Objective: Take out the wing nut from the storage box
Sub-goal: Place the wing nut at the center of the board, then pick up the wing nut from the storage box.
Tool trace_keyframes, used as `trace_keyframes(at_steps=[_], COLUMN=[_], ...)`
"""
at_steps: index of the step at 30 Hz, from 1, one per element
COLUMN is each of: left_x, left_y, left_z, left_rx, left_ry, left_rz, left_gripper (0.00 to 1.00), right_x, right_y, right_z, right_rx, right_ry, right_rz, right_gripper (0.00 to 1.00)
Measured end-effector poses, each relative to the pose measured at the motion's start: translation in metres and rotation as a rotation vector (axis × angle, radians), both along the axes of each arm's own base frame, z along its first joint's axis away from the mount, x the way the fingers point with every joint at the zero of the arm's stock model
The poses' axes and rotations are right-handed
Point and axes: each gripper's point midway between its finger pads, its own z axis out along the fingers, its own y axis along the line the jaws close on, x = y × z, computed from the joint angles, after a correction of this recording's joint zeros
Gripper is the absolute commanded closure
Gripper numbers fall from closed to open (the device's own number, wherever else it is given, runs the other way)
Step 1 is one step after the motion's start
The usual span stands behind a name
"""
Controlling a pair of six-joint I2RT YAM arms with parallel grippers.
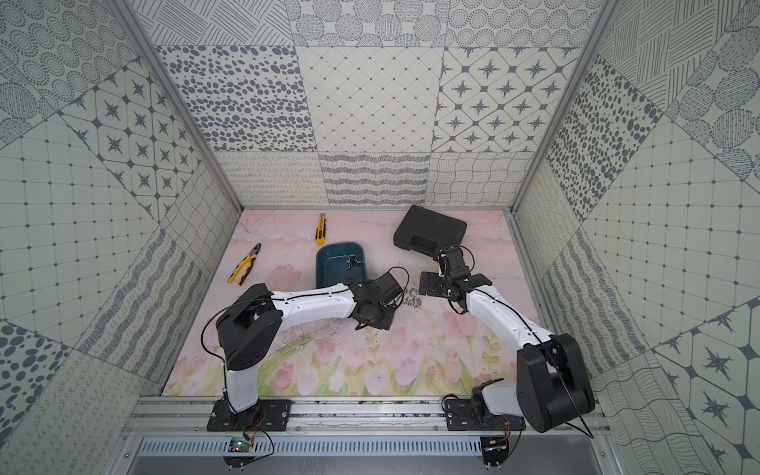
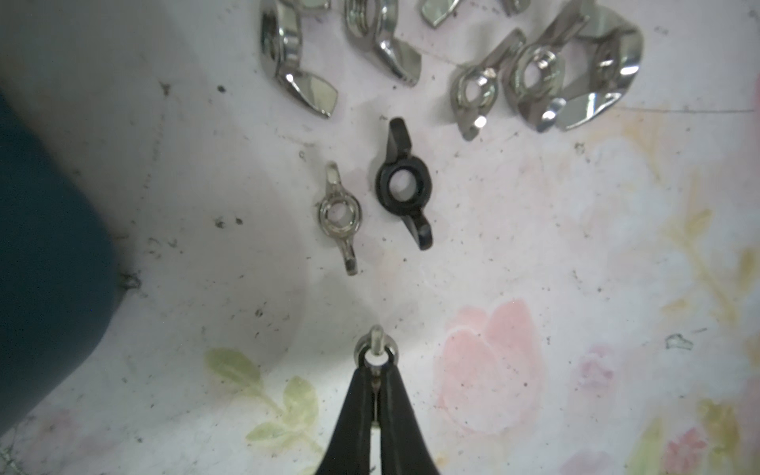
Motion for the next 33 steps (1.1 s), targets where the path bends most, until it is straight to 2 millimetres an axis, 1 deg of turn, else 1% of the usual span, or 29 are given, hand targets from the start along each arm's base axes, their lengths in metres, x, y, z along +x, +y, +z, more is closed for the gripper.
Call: trace_keyframes(at_steps=[3, 8, 11, 13, 16, 18, 21, 27, 30, 33], left_x=[0.002, 0.007, 0.009, 0.009, 0.010, 0.010, 0.011, 0.020, 0.033, 0.051], left_y=[-0.002, -0.005, -0.005, -0.005, -0.006, -0.006, -0.007, -0.010, -0.004, 0.012], left_z=[-0.005, -0.007, -0.007, -0.007, -0.005, -0.002, 0.009, 0.046, 0.067, 0.081], left_rx=[0.005, 0.009, 0.010, 0.011, 0.008, 0.003, -0.014, -0.073, -0.101, -0.116], left_ry=[0.002, -0.006, -0.012, -0.013, -0.016, -0.018, -0.031, -0.090, -0.129, -0.156], left_rz=[0.008, 0.015, 0.020, 0.024, 0.026, 0.031, 0.033, 0.044, 0.068, 0.112], left_gripper=[0.97, 0.92, 0.84, 0.83, 0.78, 0.76, 0.75, 0.74, 0.74, 0.74], right_x=[0.000, 0.000, 0.000, 0.000, 0.000, 0.000, 0.000, 0.000, 0.000, 0.000], right_y=[0.000, 0.000, 0.000, 0.000, 0.000, 0.000, 0.000, 0.000, 0.001, 0.001], right_z=[0.000, 0.000, 0.000, 0.000, 0.000, 0.000, 0.000, 0.000, 0.000, 0.000], right_rx=[0.000, 0.000, 0.000, 0.000, 0.000, 0.000, 0.000, 0.000, 0.005, 0.007], right_ry=[0.000, 0.000, 0.000, 0.000, 0.000, 0.000, 0.000, 0.000, 0.002, 0.002], right_rz=[0.000, 0.000, 0.000, 0.000, 0.000, 0.000, 0.000, 0.001, 0.004, 0.005], right_gripper=[0.03, 0.03, 0.03, 0.03, 0.03, 0.03, 0.03, 0.03, 0.03, 0.03])
